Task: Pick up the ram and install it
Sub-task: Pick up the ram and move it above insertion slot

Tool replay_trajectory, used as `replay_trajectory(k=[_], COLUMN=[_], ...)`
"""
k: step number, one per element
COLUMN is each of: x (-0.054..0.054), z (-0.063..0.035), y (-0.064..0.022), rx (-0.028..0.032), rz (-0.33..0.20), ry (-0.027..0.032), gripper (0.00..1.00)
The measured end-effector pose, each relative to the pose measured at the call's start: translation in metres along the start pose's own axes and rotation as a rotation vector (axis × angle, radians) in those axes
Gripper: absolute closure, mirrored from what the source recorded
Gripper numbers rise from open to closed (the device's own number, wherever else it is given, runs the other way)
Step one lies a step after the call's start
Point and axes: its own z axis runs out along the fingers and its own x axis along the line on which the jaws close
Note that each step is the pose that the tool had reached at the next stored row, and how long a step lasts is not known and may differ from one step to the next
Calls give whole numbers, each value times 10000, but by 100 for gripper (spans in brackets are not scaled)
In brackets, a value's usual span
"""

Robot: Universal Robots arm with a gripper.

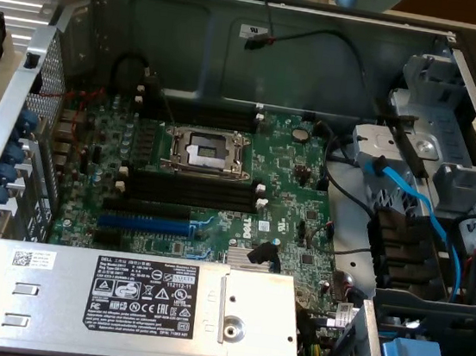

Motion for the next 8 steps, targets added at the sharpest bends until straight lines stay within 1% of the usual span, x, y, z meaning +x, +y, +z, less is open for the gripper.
replay_trajectory(k=[8], x=[0], z=[0], y=[0], rx=[0], rz=[-11], ry=[0], gripper=[69])
